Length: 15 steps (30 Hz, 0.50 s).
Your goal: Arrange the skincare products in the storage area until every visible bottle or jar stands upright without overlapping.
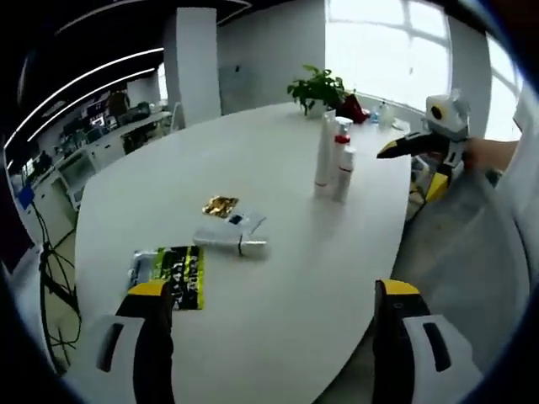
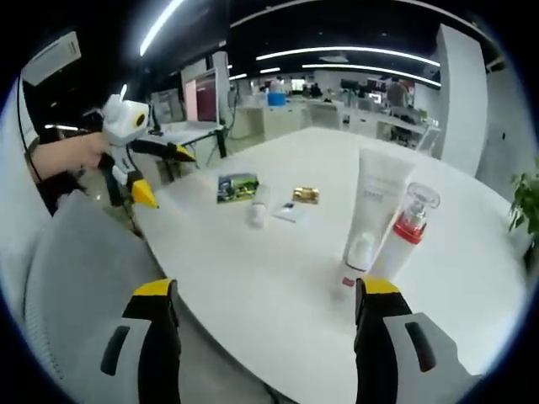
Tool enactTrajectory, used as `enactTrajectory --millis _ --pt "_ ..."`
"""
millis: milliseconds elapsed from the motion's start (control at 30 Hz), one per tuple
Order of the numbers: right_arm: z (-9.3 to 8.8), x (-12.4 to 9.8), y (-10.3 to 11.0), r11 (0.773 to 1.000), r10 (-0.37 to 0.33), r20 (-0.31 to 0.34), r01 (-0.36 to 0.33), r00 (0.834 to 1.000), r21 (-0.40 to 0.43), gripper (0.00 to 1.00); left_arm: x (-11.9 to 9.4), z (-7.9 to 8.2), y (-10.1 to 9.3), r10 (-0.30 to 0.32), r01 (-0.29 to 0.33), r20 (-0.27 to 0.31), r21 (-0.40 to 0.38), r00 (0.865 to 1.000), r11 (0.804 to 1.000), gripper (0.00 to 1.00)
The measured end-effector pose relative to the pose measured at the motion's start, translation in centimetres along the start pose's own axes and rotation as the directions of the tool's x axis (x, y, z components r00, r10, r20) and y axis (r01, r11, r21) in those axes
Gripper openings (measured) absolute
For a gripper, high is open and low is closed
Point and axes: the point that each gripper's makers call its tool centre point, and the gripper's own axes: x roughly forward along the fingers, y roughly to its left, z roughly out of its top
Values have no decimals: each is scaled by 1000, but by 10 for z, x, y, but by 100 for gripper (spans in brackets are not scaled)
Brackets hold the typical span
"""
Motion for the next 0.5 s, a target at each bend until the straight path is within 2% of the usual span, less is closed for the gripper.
enactTrajectory --millis 133,300,500 --pt "-1 0 -2 1000 -3 -4 3 1000 7 85 10 7 6 -20 20 -6 19 1000 1000 92" --pt "-4 1 -1 1000 8 -16 -7 1000 17 86 21 8 11 -32 40 -68 108 997 993 92" --pt "-5 0 -4 1000 -5 -17 6 1000 26 86 41 2 29 -56 94 -159 244 986 965 91"
